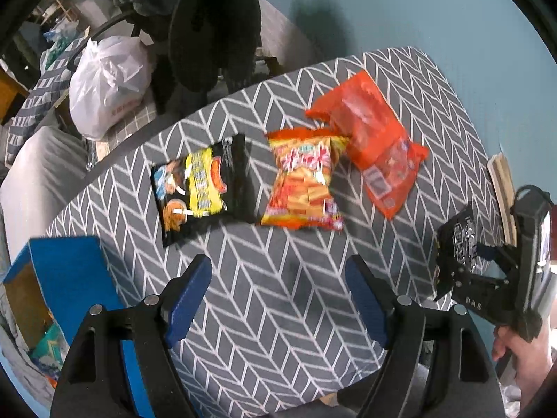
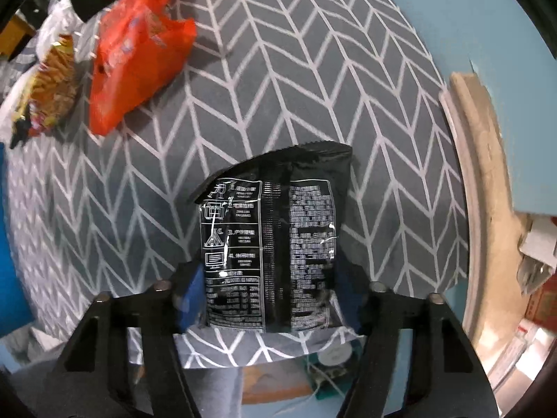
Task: Organize snacks
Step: 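Grasp the black packet with the right tool while the left tool grasps the orange stick-snack bag, then lift both snacks and carry them over the cardboard box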
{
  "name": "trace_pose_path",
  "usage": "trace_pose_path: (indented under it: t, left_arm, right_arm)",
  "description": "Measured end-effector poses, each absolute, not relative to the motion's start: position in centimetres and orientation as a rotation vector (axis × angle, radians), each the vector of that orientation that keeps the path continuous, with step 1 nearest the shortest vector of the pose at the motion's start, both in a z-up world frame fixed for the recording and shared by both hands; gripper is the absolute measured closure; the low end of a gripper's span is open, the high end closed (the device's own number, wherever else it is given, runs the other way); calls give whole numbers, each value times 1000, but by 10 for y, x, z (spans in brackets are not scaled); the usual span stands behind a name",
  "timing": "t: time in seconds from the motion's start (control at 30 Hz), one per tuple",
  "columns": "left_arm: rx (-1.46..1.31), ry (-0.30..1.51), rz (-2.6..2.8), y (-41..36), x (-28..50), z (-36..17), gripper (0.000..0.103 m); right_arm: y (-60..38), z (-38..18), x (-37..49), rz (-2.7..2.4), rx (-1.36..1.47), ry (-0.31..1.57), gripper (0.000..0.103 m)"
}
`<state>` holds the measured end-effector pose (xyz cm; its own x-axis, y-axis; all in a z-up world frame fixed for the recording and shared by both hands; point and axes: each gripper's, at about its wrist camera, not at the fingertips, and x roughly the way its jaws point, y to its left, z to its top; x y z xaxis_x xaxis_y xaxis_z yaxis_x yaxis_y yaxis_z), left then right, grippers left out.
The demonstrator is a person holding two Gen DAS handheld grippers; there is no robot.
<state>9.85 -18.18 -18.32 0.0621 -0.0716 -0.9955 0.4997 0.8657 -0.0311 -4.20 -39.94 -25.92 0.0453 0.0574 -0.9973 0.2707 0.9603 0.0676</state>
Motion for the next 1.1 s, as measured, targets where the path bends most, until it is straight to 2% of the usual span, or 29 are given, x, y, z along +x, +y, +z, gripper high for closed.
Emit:
trace_pose_path:
  t: [0.87, 0.9, 0.93, 0.97, 1.1]
  left_arm:
    - [366, 1549, -460, -240, 154, -251, 23]
    - [370, 1546, -461, -241, 154, -253, 26]
    - [376, 1541, -461, -242, 154, -254, 37]
    - [385, 1539, -463, -244, 153, -255, 53]
    - [397, 1520, -489, -244, 152, -255, 60]
  right_arm:
    - [-396, -204, 53, -28, 264, 1384, 41]
    - [-395, -201, 57, -25, 259, 1384, 41]
    - [-393, -198, 61, -22, 255, 1382, 41]
    - [-392, -198, 62, -19, 249, 1381, 41]
    - [-386, -194, 62, -11, 227, 1371, 41]
